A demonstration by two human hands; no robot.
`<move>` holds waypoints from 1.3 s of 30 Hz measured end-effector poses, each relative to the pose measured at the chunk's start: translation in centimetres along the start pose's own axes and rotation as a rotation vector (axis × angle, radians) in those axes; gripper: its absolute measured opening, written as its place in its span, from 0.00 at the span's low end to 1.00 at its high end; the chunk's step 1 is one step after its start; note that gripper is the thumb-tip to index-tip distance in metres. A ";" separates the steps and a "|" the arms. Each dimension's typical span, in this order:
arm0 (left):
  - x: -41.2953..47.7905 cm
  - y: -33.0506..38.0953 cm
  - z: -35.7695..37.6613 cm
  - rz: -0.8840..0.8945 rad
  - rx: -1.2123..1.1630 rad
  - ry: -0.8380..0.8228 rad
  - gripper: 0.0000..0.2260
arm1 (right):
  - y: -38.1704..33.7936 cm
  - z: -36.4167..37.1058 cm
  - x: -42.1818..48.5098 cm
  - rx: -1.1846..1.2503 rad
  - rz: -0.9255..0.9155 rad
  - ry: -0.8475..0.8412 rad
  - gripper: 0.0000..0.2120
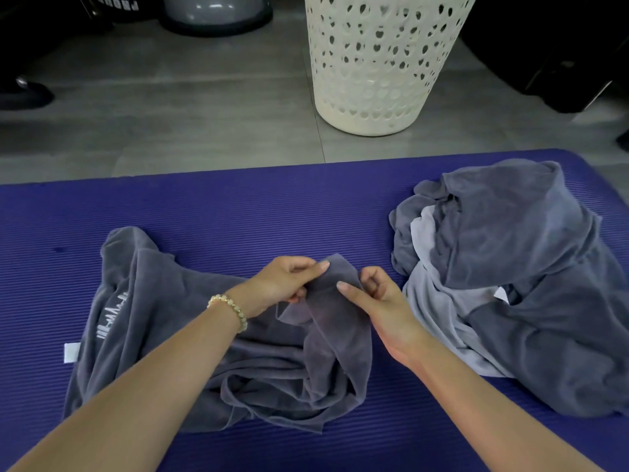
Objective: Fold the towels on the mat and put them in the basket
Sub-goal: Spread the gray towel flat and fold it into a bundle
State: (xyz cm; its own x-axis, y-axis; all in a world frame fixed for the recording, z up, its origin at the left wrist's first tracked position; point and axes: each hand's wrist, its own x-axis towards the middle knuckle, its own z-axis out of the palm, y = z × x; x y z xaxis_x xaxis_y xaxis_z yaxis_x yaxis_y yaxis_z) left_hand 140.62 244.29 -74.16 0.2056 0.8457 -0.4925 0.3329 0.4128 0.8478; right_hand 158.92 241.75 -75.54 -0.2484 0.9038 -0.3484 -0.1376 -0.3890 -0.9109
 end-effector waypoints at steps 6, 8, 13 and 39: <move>0.9 5.2 0.7 0.349 0.141 0.107 0.07 | -0.7 -1.8 -0.1 -0.262 0.297 -0.200 0.19; 2.3 6.3 0.6 0.387 0.099 0.203 0.07 | -0.1 -2.7 -0.6 -0.320 0.367 -0.268 0.21; 6.9 7.6 0.1 0.396 0.022 0.415 0.06 | -1.1 -5.3 -1.7 -0.454 0.444 -0.434 0.20; -2.3 -8.6 18.3 -0.149 0.126 -0.131 0.13 | 10.0 -12.1 -6.8 -0.435 0.168 0.263 0.10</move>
State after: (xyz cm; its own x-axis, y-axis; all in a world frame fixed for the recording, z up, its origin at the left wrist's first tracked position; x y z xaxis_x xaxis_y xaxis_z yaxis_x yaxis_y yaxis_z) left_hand 154.08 232.59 -83.94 0.2608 0.7240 -0.6386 0.4786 0.4775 0.7368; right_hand 170.85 233.85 -84.94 0.0237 0.8712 -0.4904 0.3071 -0.4732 -0.8257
